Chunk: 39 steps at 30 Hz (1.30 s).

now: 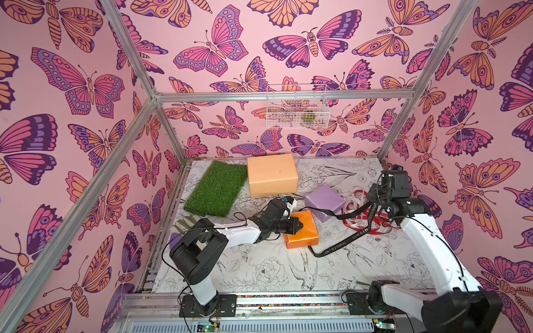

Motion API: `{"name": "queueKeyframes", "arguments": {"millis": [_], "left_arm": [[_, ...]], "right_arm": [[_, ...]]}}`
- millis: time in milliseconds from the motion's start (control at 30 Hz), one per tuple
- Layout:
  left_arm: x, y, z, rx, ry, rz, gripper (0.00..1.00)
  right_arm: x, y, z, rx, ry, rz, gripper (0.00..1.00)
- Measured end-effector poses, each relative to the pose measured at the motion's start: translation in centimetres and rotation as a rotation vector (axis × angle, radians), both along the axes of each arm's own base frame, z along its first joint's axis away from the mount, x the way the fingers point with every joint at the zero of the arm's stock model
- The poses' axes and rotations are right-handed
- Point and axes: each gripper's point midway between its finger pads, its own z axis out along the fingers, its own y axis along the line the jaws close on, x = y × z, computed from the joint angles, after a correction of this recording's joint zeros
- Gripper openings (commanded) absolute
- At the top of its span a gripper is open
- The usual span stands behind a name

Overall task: Untie the ribbon bows on the gift boxes
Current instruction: Place the ribbon at the center of the board, then move the gift box to the center of the board.

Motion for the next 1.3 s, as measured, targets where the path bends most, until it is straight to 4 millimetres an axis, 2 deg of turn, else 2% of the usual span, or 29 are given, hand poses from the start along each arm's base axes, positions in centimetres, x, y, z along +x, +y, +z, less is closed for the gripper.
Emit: {"name": "queueKeyframes", "arguments": {"millis": [67, 100, 133, 200, 233, 267, 400, 500, 600, 667, 800, 933, 1067, 1233, 1300], "left_arm": [[0.0, 0.2, 0.0, 0.004, 0.001, -0.002, 0.0], [0.0, 0.3, 0.0, 0.007, 0.0, -0.002, 0.0], [0.0, 0.5, 0.0, 0.012, 0.001, -0.002, 0.0], [0.0, 0.9, 0.0, 0.02, 0.003, 0.001, 0.0], [0.0, 1.1, 0.0, 0.025, 0.005, 0.003, 0.0], [0.0, 1.3, 0.1, 0.03, 0.006, 0.004, 0.0], [0.1, 2.3, 0.1, 0.056, 0.005, 0.013, 0.0], [0.5, 3.3, 0.0, 0.067, 0.004, 0.028, 0.0], [1.0, 4.4, 0.1, 0.074, 0.003, 0.047, 0.0], [1.2, 5.0, 0.1, 0.087, 0.002, 0.056, 0.0], [1.6, 6.6, 0.0, 0.127, -0.011, 0.078, 0.0], [2.6, 9.3, 0.0, 0.152, -0.026, 0.131, 0.0], [3.5, 11.4, 0.0, 0.168, -0.045, 0.184, 0.0], [3.9, 13.6, 0.5, 0.196, -0.039, 0.241, 0.0], [3.5, 14.2, 0.7, 0.214, -0.028, 0.253, 0.05]], "right_arm": [[-0.1, -1.2, -3.7, 0.04, 0.077, -0.05, 0.03], [-0.1, -1.6, -4.9, 0.057, 0.102, -0.063, 0.14], [0.0, -1.8, -6.3, 0.079, 0.134, -0.075, 0.33], [0.4, -1.7, -8.1, 0.106, 0.182, -0.073, 0.61], [0.5, -1.4, -9.0, 0.122, 0.217, -0.066, 0.92], [0.6, -1.1, -9.7, 0.136, 0.248, -0.058, 1.0], [1.1, 0.0, -10.3, 0.19, 0.285, -0.017, 1.0], [0.8, 1.5, -9.2, 0.243, 0.263, 0.034, 1.0], [0.0, 4.7, -7.6, 0.28, 0.228, 0.138, 0.96], [-1.0, 8.0, -7.2, 0.288, 0.235, 0.237, 0.88], [-3.8, 13.6, -8.8, 0.296, 0.313, 0.407, 0.86], [-6.7, 16.5, -10.7, 0.282, 0.395, 0.498, 0.88], [-6.6, 16.2, -10.7, 0.247, 0.381, 0.495, 0.95], [-5.0, 13.8, -9.9, 0.086, 0.318, 0.452, 1.0], [-4.1, 12.6, -9.5, 0.001, 0.266, 0.439, 0.99]]}}
